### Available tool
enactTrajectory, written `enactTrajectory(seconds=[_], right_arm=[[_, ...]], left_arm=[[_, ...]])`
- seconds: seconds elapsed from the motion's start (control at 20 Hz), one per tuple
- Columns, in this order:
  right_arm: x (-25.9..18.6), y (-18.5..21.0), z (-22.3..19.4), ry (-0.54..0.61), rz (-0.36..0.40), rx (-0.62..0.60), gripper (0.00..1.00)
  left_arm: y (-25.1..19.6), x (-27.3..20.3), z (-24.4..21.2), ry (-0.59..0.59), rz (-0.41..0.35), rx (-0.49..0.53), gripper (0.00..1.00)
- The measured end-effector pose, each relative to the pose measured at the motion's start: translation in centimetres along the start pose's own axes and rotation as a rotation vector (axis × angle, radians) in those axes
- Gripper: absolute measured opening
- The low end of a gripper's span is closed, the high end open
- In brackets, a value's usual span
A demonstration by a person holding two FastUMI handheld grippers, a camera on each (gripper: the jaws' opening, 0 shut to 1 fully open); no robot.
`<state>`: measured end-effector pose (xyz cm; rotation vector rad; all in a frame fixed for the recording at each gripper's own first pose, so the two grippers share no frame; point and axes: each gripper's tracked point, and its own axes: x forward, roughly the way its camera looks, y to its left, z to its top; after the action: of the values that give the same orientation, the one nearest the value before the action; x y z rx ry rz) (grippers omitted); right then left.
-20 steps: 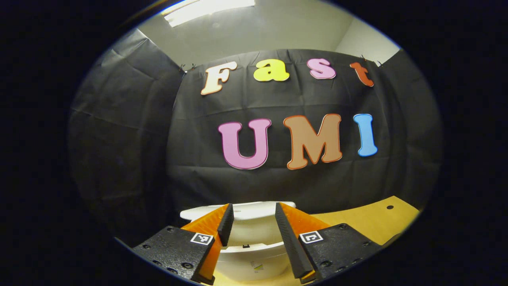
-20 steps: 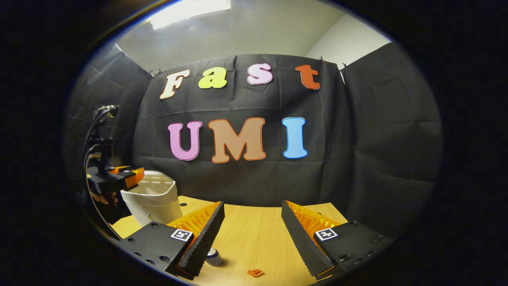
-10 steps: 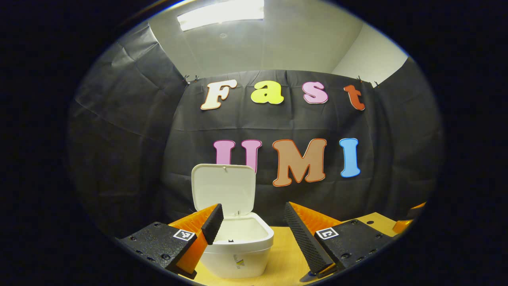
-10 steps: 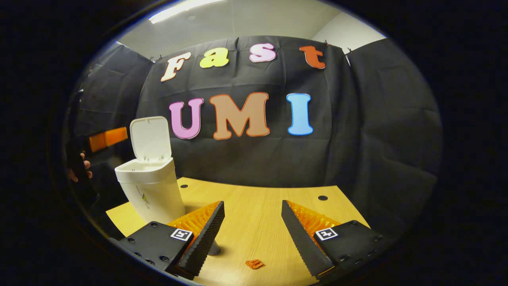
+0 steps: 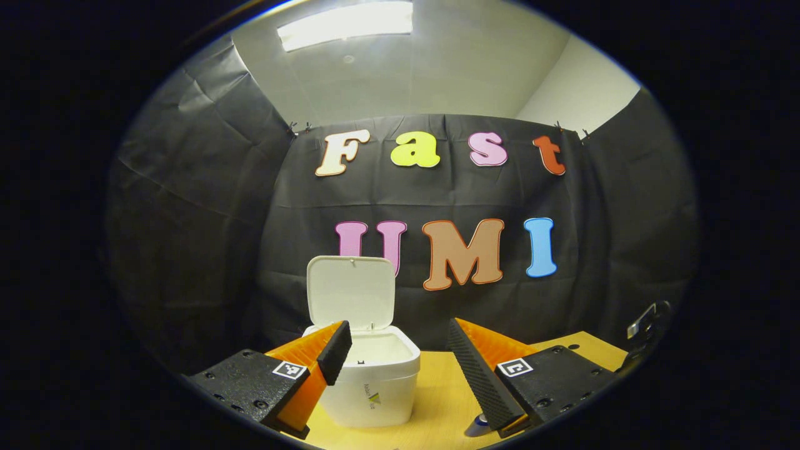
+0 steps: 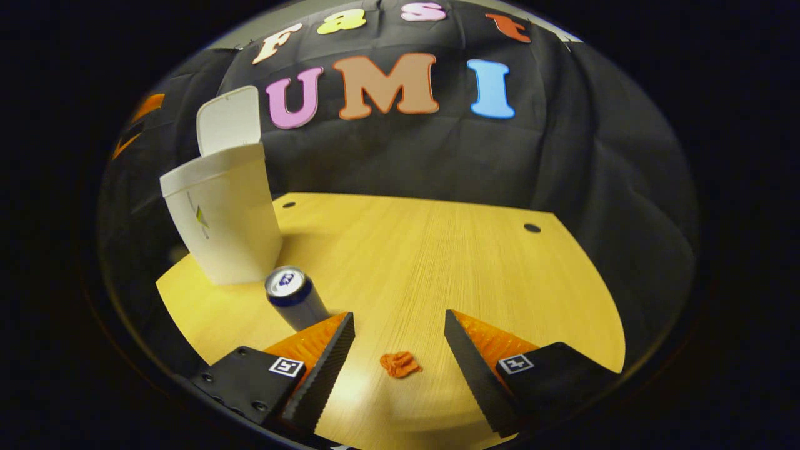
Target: Press the lid of the desktop garbage bin to open it, pick up the crumpled paper on the desktop and throw it into the bin, then pick up the pop can on the desktop and drop it into the bin, and finally close the garbage bin lid.
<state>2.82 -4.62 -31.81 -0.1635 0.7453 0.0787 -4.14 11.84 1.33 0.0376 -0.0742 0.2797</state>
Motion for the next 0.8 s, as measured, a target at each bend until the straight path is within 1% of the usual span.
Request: enactTrajectory(seconds=[0.05, 0.1, 0.15, 0.2, 0.25, 0.3, 0.35, 0.5, 0.55, 0.7, 0.75, 0.8], right_arm=[[0.4, 0.0, -1.0, 0.025, -0.002, -0.002, 0.97], [0.8, -0.2, -1.8, 0.046, -0.006, -0.011, 0.97], [1.1, -0.2, -2.5, 0.062, -0.01, -0.026, 0.97], [1.5, -0.2, -3.1, 0.077, -0.013, -0.042, 0.95], [2.0, -0.2, -3.5, 0.09, -0.013, -0.058, 0.97], [2.5, -0.2, -3.9, 0.1, -0.013, -0.073, 0.97], [3.2, -0.2, -4.2, 0.108, -0.013, -0.085, 0.97], [4.1, 0.1, -5.3, 0.134, -0.005, -0.098, 0.96], [4.4, 0.2, -5.6, 0.144, -0.004, -0.1, 0.97], [5.7, -0.1, -6.7, 0.185, -0.005, -0.117, 0.97], [5.7, 0.1, -7.6, 0.223, 0.019, -0.117, 0.97], [5.6, 0.4, -7.5, 0.226, 0.039, -0.102, 0.96]], left_arm=[[0.3, -0.2, -0.1, 0.006, 0.008, 0.008, 0.96], [0.6, -0.5, -0.2, 0.011, 0.019, 0.013, 0.94], [0.9, -0.8, -0.3, 0.018, 0.025, 0.018, 0.94], [1.2, -1.1, -0.4, 0.026, 0.035, 0.025, 0.94], [1.6, -1.2, -0.5, 0.033, 0.047, 0.03, 0.94], [1.8, -1.4, -0.6, 0.038, 0.056, 0.035, 0.96], [2.1, -1.6, -0.6, 0.043, 0.062, 0.039, 0.94], [2.5, -2.0, -0.6, 0.052, 0.081, 0.05, 0.94], [2.6, -2.1, -0.7, 0.055, 0.086, 0.053, 0.96], [2.6, -2.4, -0.8, 0.06, 0.092, 0.058, 0.94], [2.6, -2.3, -0.9, 0.063, 0.093, 0.058, 0.95], [2.6, -2.3, -0.8, 0.064, 0.093, 0.058, 0.95]])
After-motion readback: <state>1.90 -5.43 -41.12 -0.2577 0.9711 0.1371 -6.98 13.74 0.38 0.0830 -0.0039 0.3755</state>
